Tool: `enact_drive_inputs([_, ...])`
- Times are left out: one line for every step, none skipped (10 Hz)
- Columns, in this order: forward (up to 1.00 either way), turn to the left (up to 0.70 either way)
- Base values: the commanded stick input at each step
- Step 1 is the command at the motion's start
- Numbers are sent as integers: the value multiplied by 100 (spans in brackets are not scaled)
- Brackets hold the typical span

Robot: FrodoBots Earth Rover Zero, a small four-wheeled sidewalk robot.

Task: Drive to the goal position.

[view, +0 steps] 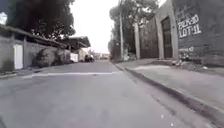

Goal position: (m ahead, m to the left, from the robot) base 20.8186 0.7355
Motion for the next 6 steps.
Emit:
enact_drive_inputs([100, 4])
enact_drive_inputs([100, 4])
enact_drive_inputs([100, 4])
enact_drive_inputs([100, 4])
enact_drive_inputs([100, 4])
enact_drive_inputs([100, 4])
